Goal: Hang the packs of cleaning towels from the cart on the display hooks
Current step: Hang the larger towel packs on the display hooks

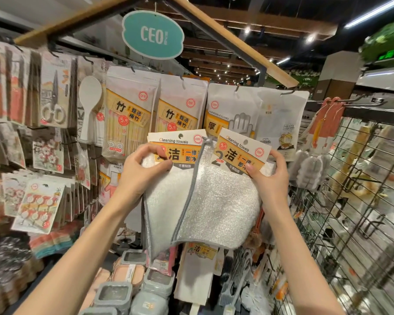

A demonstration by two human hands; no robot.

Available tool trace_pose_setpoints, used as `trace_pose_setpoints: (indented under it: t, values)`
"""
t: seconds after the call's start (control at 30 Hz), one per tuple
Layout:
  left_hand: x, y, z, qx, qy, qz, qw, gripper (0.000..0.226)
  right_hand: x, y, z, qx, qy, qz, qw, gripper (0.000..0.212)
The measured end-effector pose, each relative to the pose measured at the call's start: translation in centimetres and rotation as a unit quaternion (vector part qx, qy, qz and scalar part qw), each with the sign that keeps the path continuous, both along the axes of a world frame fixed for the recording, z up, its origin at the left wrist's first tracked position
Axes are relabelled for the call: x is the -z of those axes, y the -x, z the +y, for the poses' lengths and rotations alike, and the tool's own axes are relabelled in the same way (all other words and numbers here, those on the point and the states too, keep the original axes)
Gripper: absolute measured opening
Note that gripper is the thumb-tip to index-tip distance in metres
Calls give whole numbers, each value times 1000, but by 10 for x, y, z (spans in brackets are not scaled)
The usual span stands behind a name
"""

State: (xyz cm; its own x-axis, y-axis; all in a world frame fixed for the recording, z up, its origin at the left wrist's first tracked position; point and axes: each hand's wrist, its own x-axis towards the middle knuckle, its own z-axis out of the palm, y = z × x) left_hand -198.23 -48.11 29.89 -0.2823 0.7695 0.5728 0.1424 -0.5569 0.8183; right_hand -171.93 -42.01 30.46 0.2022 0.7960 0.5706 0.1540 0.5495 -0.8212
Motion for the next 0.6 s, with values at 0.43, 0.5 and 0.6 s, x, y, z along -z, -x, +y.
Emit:
trace_pose_setpoints:
  t: [0.43,0.5,0.6]
  values:
    - [-3,13,10,6,-24,-74,997,31,82,-10,53,1,142,0,990,47]
    - [-2,13,11,8,-20,-75,997,31,86,-8,63,-3,141,-3,990,45]
    - [1,12,14,7,-15,-73,997,31,91,-6,75,-2,143,-4,990,46]
